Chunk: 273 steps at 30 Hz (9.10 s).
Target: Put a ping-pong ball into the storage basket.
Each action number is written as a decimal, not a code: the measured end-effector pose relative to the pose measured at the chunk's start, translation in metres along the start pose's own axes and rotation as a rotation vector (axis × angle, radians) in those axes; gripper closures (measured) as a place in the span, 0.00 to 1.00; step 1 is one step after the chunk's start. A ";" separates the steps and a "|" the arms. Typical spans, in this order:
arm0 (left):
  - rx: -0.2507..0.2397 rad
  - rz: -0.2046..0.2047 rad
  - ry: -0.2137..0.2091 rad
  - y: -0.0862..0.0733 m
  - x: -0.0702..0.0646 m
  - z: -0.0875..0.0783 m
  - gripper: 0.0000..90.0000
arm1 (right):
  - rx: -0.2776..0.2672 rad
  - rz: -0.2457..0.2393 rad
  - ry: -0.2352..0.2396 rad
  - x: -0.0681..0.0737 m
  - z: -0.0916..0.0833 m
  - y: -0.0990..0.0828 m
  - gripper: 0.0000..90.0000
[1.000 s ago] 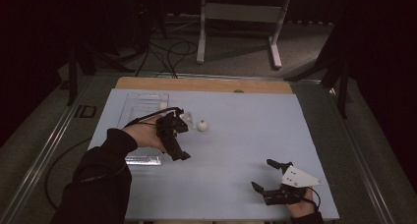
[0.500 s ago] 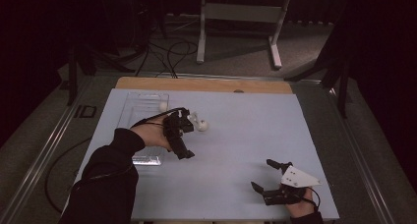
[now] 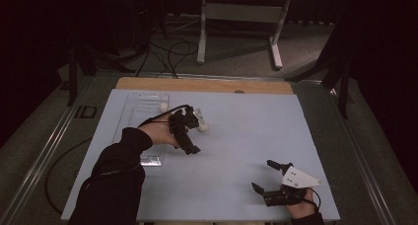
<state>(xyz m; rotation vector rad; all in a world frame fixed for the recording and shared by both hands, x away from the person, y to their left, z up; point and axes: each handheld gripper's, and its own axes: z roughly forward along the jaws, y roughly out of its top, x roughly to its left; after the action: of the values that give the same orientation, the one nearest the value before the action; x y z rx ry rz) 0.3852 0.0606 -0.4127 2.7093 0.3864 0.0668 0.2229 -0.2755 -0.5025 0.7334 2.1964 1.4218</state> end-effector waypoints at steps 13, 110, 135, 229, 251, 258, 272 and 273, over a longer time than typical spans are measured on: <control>-0.036 -0.128 0.021 0.007 0.016 0.010 0.02 | -0.002 0.000 0.003 0.000 0.001 -0.001 0.10; 0.099 -0.569 0.102 0.041 0.066 0.088 0.58 | 0.000 0.001 0.016 0.000 0.001 -0.001 0.10; 0.148 -0.303 -0.013 0.042 0.043 0.067 0.58 | 0.002 0.001 0.013 0.001 0.001 -0.001 0.10; 0.140 0.226 -0.128 0.001 0.002 -0.040 0.58 | 0.002 0.006 0.006 0.001 0.002 0.000 0.10; 0.133 0.191 -0.073 -0.020 0.014 -0.062 0.58 | -0.010 0.002 0.003 0.002 0.001 0.001 0.10; 0.116 0.169 -0.046 -0.030 0.018 -0.071 0.58 | -0.008 0.008 0.009 0.001 0.002 0.000 0.10; 0.082 0.119 -0.008 -0.049 0.031 -0.083 0.58 | -0.005 0.003 0.010 0.002 0.002 0.000 0.10; 0.077 0.114 -0.005 -0.051 0.032 -0.083 0.58 | -0.004 0.002 0.009 0.001 0.002 0.000 0.10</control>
<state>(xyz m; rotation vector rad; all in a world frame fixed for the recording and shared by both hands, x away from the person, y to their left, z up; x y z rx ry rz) 0.3945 0.1464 -0.3567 2.8054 0.2373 0.0783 0.2233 -0.2729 -0.5036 0.7295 2.1997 1.4328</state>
